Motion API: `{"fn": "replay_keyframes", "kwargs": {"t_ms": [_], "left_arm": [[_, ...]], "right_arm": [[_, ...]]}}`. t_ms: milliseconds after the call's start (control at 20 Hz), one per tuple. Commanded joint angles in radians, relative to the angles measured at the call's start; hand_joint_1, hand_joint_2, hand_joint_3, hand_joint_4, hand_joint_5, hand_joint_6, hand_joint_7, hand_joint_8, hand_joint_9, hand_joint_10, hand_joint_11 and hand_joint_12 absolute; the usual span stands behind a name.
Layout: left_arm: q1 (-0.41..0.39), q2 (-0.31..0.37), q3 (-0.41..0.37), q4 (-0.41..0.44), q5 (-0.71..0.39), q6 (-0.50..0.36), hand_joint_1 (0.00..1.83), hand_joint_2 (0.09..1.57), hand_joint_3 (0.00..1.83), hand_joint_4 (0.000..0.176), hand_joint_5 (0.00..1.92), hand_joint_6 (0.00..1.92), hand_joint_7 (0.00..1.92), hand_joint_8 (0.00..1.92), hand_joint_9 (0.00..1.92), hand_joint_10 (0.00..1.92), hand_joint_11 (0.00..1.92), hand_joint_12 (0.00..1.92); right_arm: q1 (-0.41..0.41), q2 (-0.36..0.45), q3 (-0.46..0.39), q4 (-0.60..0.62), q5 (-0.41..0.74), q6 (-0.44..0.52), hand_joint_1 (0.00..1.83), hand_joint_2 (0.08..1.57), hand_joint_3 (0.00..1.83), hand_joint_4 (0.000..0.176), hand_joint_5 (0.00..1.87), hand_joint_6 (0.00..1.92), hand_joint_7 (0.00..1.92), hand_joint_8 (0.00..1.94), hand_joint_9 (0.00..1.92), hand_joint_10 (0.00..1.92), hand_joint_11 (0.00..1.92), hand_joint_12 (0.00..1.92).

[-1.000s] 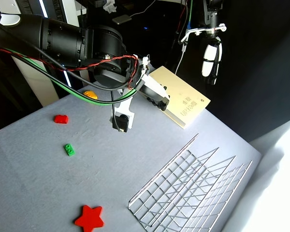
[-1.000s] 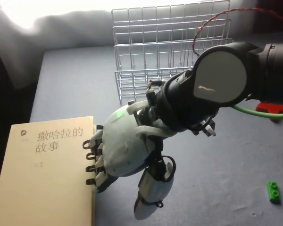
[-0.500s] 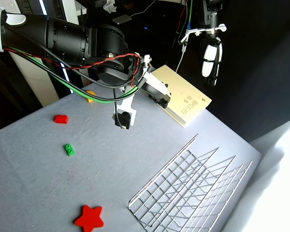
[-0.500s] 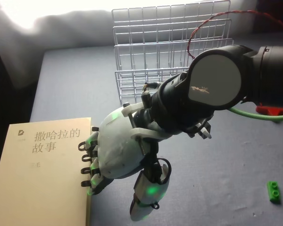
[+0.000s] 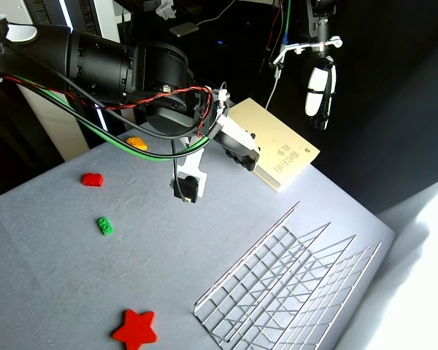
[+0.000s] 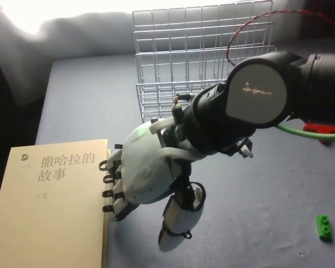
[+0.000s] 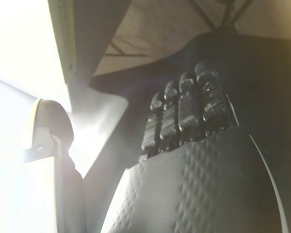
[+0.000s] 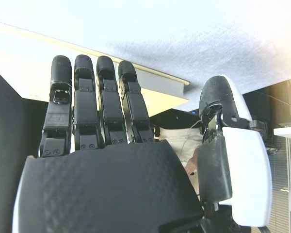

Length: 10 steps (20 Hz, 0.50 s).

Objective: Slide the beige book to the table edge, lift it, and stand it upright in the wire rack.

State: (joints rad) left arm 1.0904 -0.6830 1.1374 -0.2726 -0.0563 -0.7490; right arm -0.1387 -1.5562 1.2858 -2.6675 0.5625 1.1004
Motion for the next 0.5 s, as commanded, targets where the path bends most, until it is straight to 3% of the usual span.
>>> {"fn": "replay_keyframes", "kwargs": {"t_ms": [0,50,100,450], "left_arm": [[-0.003,0.002,0.008,-0.005,-0.050,-0.001,0.74,1.06,0.00,0.000,0.12,0.00,0.14,0.01,0.14,0.01,0.00,0.31],[-0.003,0.001,0.009,-0.005,-0.051,-0.001,0.75,1.06,0.00,0.000,0.13,0.01,0.14,0.00,0.13,0.00,0.00,0.33],[-0.003,0.001,0.009,-0.005,-0.052,-0.001,0.72,1.08,0.00,0.000,0.09,0.00,0.10,0.00,0.10,0.00,0.00,0.22],[-0.001,0.000,0.012,-0.005,-0.055,-0.001,0.71,1.07,0.00,0.000,0.10,0.00,0.11,0.00,0.11,0.00,0.00,0.25]], "right_arm": [[0.002,-0.001,-0.001,0.021,-0.065,-0.002,0.24,1.13,0.00,0.000,0.27,0.00,0.28,0.00,0.27,0.00,0.00,0.74],[0.001,-0.003,0.000,0.021,-0.074,-0.002,0.23,1.13,0.00,0.000,0.29,0.00,0.31,0.01,0.30,0.01,0.00,0.77],[0.001,-0.006,0.000,0.021,-0.083,-0.003,0.23,1.12,0.00,0.000,0.30,0.01,0.32,0.01,0.31,0.01,0.00,0.81],[0.002,-0.034,0.003,0.021,-0.098,-0.008,0.24,1.13,0.00,0.000,0.29,0.00,0.31,0.00,0.29,0.00,0.00,0.79]]}}
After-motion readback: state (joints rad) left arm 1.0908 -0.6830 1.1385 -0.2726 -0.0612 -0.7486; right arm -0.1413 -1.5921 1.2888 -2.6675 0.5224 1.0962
